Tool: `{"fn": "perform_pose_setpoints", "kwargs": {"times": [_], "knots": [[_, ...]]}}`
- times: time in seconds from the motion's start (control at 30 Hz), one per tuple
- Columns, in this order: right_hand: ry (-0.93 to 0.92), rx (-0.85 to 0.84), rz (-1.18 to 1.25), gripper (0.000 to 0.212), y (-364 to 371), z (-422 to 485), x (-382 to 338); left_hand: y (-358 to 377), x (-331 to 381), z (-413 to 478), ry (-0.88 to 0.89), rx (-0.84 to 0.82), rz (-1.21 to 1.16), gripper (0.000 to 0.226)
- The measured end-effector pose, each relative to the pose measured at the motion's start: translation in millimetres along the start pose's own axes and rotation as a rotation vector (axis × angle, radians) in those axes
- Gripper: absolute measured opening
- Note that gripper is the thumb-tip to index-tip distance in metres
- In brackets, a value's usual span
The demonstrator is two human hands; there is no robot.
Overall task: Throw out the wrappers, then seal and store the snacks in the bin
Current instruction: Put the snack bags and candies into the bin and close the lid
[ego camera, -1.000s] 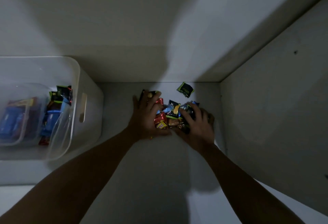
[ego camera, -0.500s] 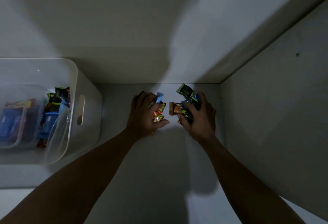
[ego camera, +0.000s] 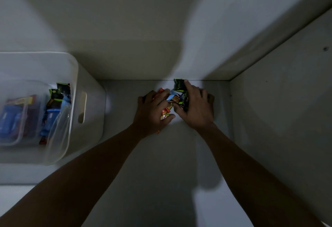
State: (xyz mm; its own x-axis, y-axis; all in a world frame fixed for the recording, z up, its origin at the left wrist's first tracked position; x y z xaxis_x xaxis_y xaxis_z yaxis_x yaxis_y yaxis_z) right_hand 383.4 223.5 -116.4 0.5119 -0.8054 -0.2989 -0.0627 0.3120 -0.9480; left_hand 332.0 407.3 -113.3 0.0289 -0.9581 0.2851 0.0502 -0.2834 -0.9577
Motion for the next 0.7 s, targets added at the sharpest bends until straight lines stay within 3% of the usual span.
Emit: {"fn": "perform_pose_setpoints", "kwargs": {"times": [0.07,0.2,0.57,0.7], "knots": [[-0.021,-0.025,-0.057,0.081,-1,3,0,1,0,1,0.000,-0.012,0.007,0.047],[-0.029,-0.056,-0.063,0.068,0,7,3,0,1,3,-0.043,0.003,0.014,0.046],[-0.216,0.234,0.082,0.028,11,6,14,0,-3,13,-0.127,0.052,-0.076,0.030],[-0.149,0.270,0.168,0.028,11,7,17,-2,-5,19,-0.206,0.043,-0.166,0.028]]}}
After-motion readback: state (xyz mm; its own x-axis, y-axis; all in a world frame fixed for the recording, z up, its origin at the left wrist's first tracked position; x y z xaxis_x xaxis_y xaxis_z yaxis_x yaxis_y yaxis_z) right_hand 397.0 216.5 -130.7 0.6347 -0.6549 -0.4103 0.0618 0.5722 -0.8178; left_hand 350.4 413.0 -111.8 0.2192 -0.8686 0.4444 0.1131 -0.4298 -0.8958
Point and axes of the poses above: each hand's wrist, its own z-axis towards the middle knuckle, its own y-axis out of the palm, x = y × z, the point moved 1 cm from there along z, towards the middle knuckle, and after that the axes turned 15 degrees about -y, right-handed, at the moved point
